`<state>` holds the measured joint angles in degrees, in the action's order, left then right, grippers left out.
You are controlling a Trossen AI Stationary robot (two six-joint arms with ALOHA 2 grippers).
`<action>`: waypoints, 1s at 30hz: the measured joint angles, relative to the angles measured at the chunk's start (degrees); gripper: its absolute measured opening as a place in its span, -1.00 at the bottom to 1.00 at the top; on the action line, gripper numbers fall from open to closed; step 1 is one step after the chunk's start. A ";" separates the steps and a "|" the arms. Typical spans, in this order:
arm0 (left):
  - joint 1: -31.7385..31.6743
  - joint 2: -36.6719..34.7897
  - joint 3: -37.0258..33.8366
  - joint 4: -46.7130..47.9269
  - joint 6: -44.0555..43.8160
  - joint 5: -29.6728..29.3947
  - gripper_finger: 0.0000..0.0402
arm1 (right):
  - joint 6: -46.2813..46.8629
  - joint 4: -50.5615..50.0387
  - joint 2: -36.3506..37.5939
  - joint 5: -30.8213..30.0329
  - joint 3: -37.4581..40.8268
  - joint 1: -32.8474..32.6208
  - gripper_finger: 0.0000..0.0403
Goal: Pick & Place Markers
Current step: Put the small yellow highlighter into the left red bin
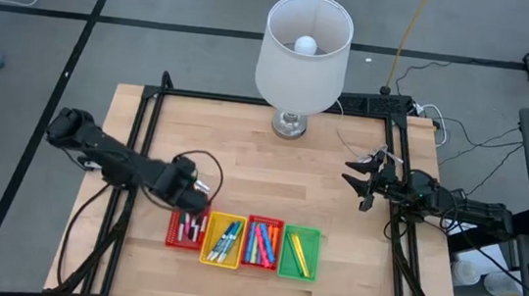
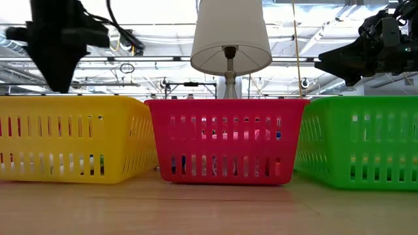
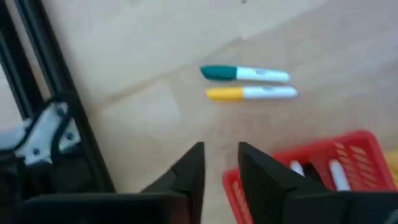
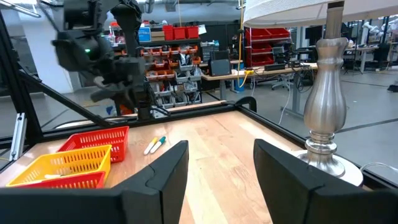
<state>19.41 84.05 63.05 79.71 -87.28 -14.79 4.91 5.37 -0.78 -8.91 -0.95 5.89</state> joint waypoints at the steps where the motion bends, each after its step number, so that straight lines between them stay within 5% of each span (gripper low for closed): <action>1: -1.08 0.00 -0.04 0.09 1.38 -0.02 -0.55 | 0.00 0.02 0.00 0.00 0.00 0.00 -0.16; 6: -6.48 -0.02 -2.81 -6.40 9.94 1.91 -0.95 | 0.00 0.02 0.00 0.02 -0.02 0.00 -0.16; 15: -15.95 -0.02 -14.44 -19.32 21.35 12.09 -0.99 | 0.00 0.02 0.00 0.02 0.00 0.00 -0.16; 30: -24.29 -0.02 -18.67 -27.42 34.33 17.87 -0.99 | 0.00 0.02 0.02 0.02 0.00 0.02 -0.16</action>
<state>-4.88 84.03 44.37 52.29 -52.95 3.08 4.90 5.39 -0.75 -8.89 -0.95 5.91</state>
